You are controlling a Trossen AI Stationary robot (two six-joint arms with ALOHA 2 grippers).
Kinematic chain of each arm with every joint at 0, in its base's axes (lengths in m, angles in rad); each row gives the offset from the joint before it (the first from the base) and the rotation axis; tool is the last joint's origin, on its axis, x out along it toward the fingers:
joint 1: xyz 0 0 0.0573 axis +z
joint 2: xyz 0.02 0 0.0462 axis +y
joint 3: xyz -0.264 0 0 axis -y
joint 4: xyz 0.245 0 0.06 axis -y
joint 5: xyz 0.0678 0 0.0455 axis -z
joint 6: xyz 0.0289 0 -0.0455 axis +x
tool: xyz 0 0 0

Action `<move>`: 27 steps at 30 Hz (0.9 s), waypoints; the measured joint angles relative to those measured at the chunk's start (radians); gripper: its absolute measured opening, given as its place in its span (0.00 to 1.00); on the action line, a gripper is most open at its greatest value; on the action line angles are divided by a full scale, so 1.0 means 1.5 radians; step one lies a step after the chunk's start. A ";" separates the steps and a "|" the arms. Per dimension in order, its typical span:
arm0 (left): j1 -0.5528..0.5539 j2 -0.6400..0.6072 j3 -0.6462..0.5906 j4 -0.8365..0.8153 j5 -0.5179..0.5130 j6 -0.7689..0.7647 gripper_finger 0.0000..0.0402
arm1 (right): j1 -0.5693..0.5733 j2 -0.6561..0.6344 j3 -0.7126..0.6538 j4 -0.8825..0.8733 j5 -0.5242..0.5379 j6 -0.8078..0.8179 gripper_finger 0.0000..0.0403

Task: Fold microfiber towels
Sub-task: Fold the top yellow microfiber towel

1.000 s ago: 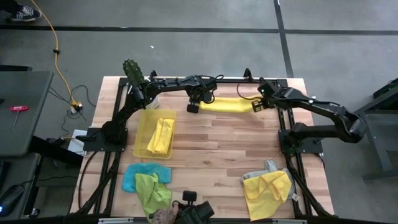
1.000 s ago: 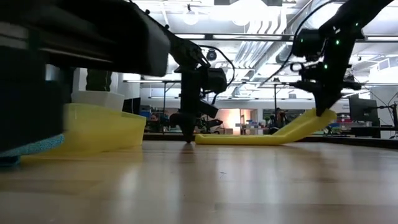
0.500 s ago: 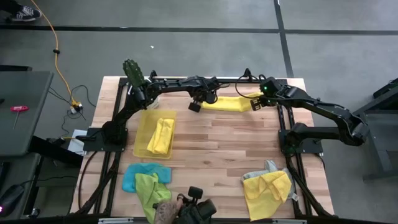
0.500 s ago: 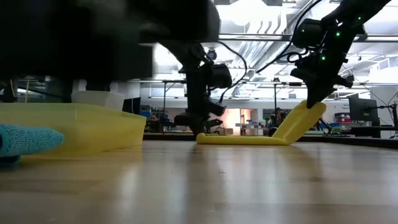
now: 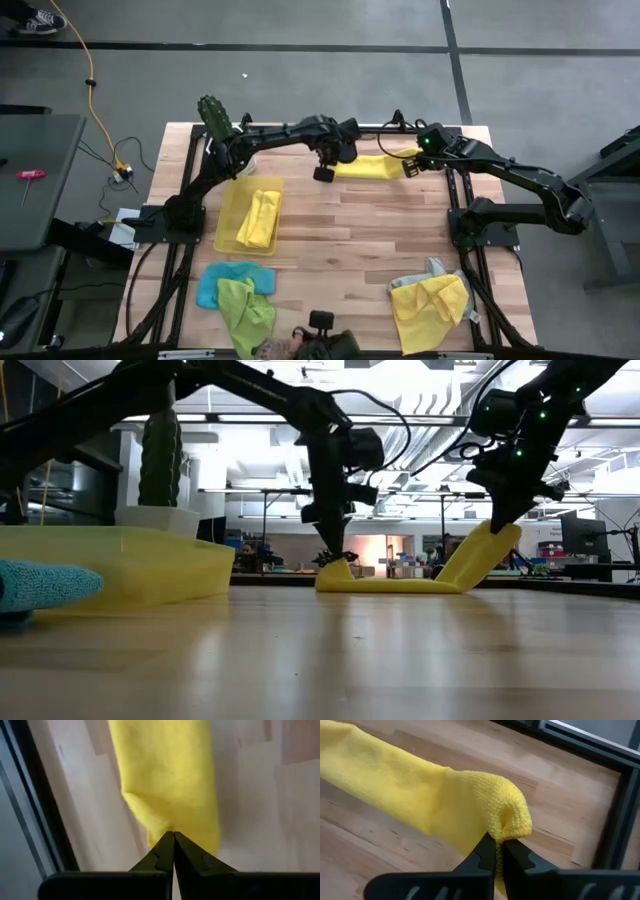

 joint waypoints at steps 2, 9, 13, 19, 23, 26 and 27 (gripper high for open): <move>-0.007 -0.005 0.000 0.001 -0.004 -0.003 0.00 | 0.000 0.000 0.000 0.015 -0.017 0.001 0.00; 0.004 -0.039 0.001 -0.010 -0.089 -0.018 0.00 | 0.000 0.000 0.000 0.039 -0.039 0.004 0.00; 0.030 -0.082 0.000 -0.029 0.020 -0.068 0.00 | 0.001 0.000 0.000 0.066 -0.067 0.016 0.00; 0.029 -0.113 -0.036 0.036 0.120 -0.127 0.00 | 0.014 0.000 0.000 0.119 -0.095 0.023 0.00; 0.014 -0.102 -0.084 0.094 0.111 -0.127 0.00 | 0.026 0.001 0.000 0.126 -0.097 0.033 0.00; 0.008 -0.092 -0.128 0.146 0.108 -0.127 0.00 | 0.037 0.001 0.000 0.155 -0.109 0.048 0.00; 0.006 -0.092 -0.141 0.167 0.108 -0.129 0.00 | 0.041 0.001 0.000 0.166 -0.116 0.054 0.00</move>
